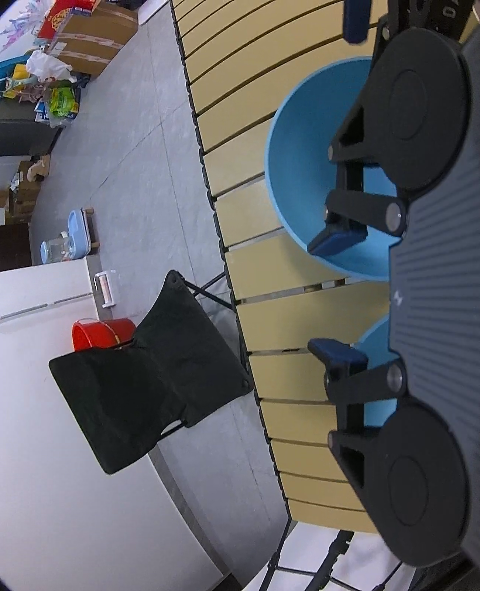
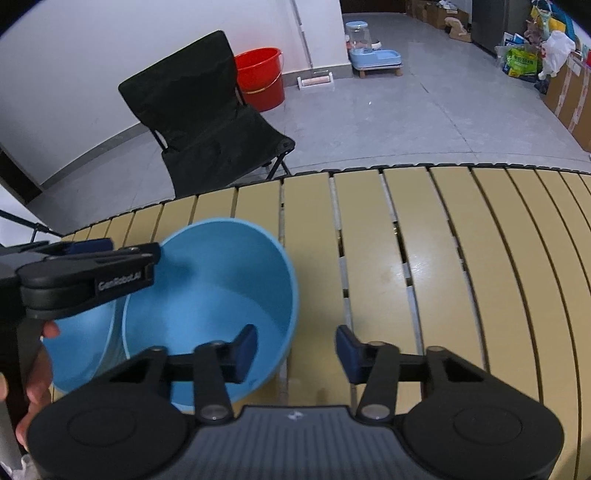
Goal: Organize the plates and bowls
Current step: 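Move both open grippers to the remaining light-blue bowls, then close the left gripper on one bowl rim while the right gripper grips another bowl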
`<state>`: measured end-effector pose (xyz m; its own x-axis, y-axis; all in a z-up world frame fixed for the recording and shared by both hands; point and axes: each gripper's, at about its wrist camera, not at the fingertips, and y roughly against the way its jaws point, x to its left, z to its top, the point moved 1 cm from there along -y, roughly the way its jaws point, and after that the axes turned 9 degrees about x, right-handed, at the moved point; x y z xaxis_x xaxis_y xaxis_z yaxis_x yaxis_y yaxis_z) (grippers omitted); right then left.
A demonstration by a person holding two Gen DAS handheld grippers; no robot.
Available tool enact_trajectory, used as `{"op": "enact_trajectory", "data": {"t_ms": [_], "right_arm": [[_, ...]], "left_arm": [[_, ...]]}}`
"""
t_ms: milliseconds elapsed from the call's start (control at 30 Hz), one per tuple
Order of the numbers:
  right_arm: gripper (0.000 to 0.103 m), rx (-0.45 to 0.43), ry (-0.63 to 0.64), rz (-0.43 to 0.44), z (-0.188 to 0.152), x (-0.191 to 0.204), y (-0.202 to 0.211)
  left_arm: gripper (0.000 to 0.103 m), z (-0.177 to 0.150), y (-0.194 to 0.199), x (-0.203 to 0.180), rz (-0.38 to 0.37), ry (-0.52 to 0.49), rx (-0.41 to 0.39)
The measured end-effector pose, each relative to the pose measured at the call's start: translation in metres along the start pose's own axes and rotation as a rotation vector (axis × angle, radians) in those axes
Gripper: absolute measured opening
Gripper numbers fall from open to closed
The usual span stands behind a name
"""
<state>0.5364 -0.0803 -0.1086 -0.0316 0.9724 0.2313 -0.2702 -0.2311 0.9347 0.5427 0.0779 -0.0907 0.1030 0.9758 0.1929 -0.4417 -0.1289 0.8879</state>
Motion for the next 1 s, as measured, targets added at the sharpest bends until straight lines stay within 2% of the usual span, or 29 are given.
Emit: {"op": "enact_trajectory", "data": {"t_ms": [200, 300, 367, 400, 1000], "right_arm": [[0.029, 0.021, -0.015, 0.017, 0.001, 0.002, -0.005], [0.02, 0.026, -0.019, 0.028, 0.0, 0.003, -0.006], [0.016, 0.028, -0.018, 0.039, 0.0, 0.003, -0.006], [0.014, 0.027, -0.017, 0.045, 0.0, 0.003, -0.006], [0.013, 0.006, -0.023, 0.039, -0.001, 0.002, 0.0]], "left_arm": [[0.043, 0.003, -0.005, -0.005, -0.011, -0.008, 0.015], [0.029, 0.001, -0.007, -0.006, -0.031, -0.012, 0.023], [0.015, 0.001, -0.006, -0.009, -0.048, -0.019, 0.027], [0.014, 0.0, -0.006, -0.012, -0.049, -0.023, 0.028], [0.013, -0.002, 0.004, -0.016, -0.031, 0.004, 0.012]]}}
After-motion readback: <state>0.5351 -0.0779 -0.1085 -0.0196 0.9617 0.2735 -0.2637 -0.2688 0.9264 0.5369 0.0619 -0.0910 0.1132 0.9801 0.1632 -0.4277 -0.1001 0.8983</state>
